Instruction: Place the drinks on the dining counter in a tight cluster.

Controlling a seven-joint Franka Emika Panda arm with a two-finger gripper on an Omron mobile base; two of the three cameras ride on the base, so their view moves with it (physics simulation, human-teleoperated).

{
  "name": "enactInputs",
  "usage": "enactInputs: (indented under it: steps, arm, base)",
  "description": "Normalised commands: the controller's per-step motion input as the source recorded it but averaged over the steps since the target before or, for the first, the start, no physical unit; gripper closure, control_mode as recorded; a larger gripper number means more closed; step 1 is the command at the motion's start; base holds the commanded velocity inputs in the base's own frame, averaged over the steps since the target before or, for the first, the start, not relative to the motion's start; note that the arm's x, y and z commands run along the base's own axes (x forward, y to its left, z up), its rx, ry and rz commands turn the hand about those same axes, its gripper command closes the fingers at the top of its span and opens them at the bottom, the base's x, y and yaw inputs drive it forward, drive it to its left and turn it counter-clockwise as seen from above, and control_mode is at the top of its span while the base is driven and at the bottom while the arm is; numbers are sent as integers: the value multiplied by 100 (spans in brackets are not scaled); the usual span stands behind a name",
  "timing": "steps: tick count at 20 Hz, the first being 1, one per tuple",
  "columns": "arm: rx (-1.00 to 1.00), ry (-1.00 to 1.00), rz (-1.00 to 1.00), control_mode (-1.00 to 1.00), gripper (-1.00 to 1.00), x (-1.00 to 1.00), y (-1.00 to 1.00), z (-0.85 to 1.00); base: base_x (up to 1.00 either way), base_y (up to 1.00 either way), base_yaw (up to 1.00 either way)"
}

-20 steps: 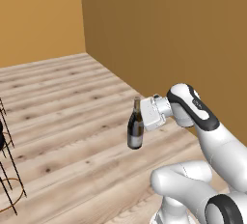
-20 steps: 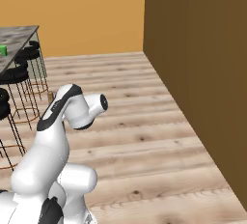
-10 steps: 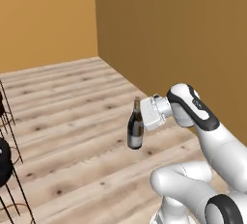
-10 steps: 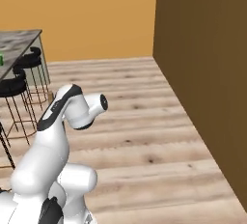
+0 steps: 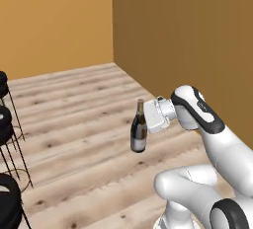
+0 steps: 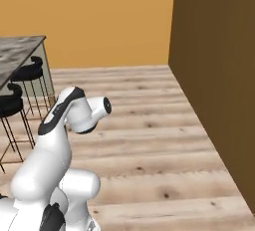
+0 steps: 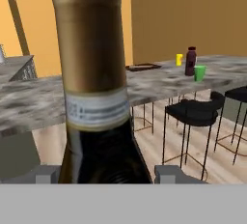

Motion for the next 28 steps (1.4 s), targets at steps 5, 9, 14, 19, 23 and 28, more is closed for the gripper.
enactInputs:
  steps: [5,9,14,19,23,28]
  arm:
    - [0,0,0,100,100,0,0,0]
    - [0,0,0,100,100,0,0,0]
    - [0,0,0,100,100,0,0,0]
    - [0,0,0,100,100,0,0,0]
    - [0,0,0,100,100,0,0,0]
    - [0,0,0,100,100,0,0,0]
  base:
    - [93,-1,11]
    - [92,-7,10]
    - [89,-12,9]
    - [89,-8,9]
    - [90,-4,11]
    - [92,0,14]
